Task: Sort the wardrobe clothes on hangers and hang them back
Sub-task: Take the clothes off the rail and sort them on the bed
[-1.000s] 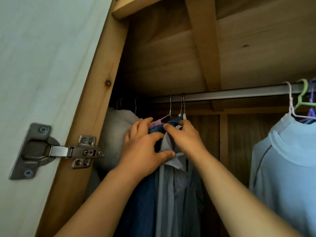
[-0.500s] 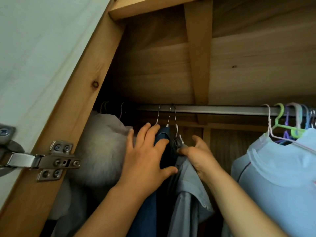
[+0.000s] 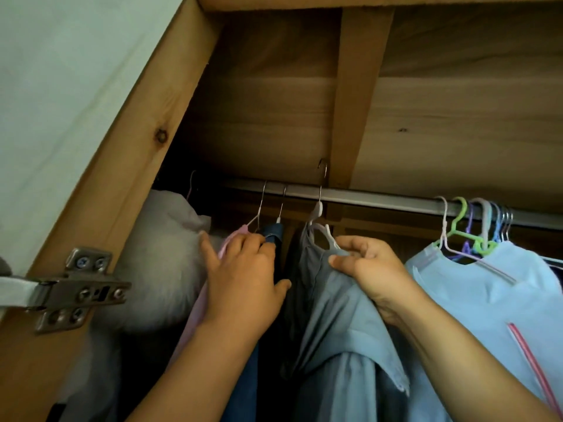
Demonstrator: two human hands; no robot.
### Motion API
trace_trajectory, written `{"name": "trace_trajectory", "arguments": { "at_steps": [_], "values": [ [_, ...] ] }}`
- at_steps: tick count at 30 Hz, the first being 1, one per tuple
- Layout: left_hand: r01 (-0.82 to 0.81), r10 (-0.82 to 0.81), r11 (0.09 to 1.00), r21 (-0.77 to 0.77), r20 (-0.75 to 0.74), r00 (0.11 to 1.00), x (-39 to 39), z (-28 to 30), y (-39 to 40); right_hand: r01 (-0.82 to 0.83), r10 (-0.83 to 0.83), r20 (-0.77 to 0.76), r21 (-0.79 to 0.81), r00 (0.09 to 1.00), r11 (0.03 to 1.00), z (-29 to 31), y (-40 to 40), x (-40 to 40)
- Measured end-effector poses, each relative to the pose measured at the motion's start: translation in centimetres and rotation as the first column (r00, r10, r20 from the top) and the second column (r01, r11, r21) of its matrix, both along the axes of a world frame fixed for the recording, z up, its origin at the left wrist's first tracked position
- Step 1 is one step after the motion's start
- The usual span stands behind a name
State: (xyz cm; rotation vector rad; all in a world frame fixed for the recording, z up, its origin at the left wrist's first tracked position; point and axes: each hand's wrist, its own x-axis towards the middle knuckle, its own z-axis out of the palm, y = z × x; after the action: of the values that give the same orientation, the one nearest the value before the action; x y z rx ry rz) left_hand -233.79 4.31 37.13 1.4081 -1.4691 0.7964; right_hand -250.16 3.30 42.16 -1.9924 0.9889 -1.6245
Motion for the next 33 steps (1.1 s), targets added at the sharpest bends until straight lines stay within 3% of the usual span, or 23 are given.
{"name": "trace_trajectory", "arguments": {
  "at_steps": [4, 9, 12, 18, 21, 25, 28, 33],
  "values": [
    [-0.007, 0.014, 0.998, -0.059, 0.115, 0.993, -2.0, -0.7, 1.6, 0.077, -0.077, 0.024, 0.013, 0.997, 0.997, -1.8, 2.1, -2.2],
    [0.383, -0.369, 0.922, -0.046, 0.188, 0.910, -4.9, -3.4, 2.1, 0.055, -0.060, 0.079, 0.065, 0.995, 0.996, -5.6, 5.6, -4.8],
    [0.491, -0.488, 0.871, -0.017, 0.078, 0.869, -5.7, -5.8, 1.5, 0.110, -0.112, 0.036, 0.067, 0.993, 0.992, -7.8, 8.4, -6.9],
    [0.606, -0.600, 0.785, 0.128, -0.085, 0.795, -6.2, -10.1, 2.4, -0.082, 0.074, 0.075, 0.106, 0.994, 0.991, -11.9, 15.3, -10.8],
    [0.671, -0.655, 0.732, 0.123, -0.144, 0.741, -6.4, -11.5, 3.6, -0.174, 0.174, 0.009, 0.120, 0.985, 0.977, -13.9, 17.7, -12.7],
    [0.661, -0.662, 0.744, 0.101, -0.024, 0.749, -5.8, -12.8, 5.8, -0.329, 0.337, -0.011, 0.189, 0.941, 0.925, -17.1, 20.1, -15.0],
    [0.688, -0.686, 0.717, 0.107, -0.061, 0.725, -4.7, -14.6, 8.3, -0.376, 0.387, 0.009, 0.256, 0.922, 0.890, -19.6, 20.9, -16.5],
    [0.516, -0.512, 0.855, 0.052, -0.074, 0.856, -3.5, -20.1, 13.6, -0.198, 0.243, -0.116, 0.303, 0.963, 0.932, -22.3, 22.0, -17.6]
  ]
}}
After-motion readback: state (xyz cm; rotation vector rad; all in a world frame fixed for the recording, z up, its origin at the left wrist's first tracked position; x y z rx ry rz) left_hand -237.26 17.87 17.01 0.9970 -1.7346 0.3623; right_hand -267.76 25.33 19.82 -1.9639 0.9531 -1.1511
